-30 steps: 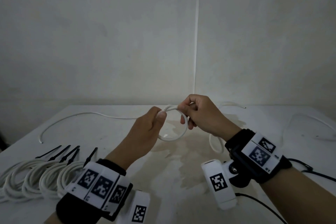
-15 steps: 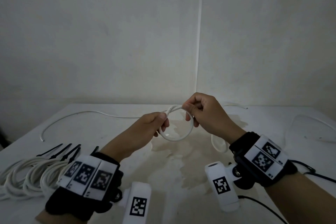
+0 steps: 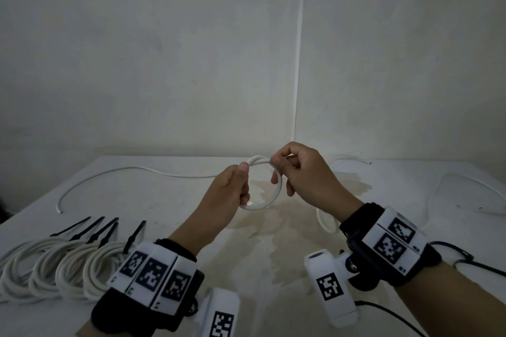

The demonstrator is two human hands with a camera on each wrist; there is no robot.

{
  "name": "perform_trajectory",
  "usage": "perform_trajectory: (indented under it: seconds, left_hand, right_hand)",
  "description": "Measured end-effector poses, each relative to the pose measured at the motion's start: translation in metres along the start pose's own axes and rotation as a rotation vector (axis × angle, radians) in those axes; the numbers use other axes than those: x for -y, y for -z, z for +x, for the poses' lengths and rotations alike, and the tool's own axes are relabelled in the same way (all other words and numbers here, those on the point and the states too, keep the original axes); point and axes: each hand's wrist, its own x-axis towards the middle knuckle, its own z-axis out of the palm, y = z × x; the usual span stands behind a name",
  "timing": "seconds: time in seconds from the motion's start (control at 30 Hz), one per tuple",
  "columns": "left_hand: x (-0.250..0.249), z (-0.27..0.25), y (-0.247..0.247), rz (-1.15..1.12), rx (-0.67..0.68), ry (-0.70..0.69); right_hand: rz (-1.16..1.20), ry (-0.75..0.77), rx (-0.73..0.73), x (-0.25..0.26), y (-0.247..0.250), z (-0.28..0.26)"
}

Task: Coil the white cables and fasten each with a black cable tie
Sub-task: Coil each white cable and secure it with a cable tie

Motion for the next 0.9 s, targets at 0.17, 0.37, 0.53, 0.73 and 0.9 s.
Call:
perform_trajectory:
  seconds: [0.17, 0.37, 0.53, 0.73, 0.9]
  left_hand:
    - [0.003, 0.005, -0.002, -0.061, -0.037, -0.006]
    - [-0.002, 0.020, 0.020, -0.490, -0.214, 0.069]
    - [-0.001, 0.024, 0.057, -0.638, -0.298, 0.080]
    - [0.007, 0.021, 0.067, -0.506, -0.283, 0.048]
    - [0.009, 0.020, 0.062, -0.362, -0.308, 0.059]
  right_hand:
    - [0.002, 0.008, 0.012, 0.003, 0.002, 0.001]
    - [-0.260, 0.159, -0.054, -0.020, 0.014, -0.003]
    - [-0.205, 0.152, -0.162, -0.051, 0.030, 0.002]
    - [-0.621, 0.156, -0.042, -0.053, 0.019, 0.009]
    - [-1.012, 0.474, 0.032, -0.047, -0.005, 0.006]
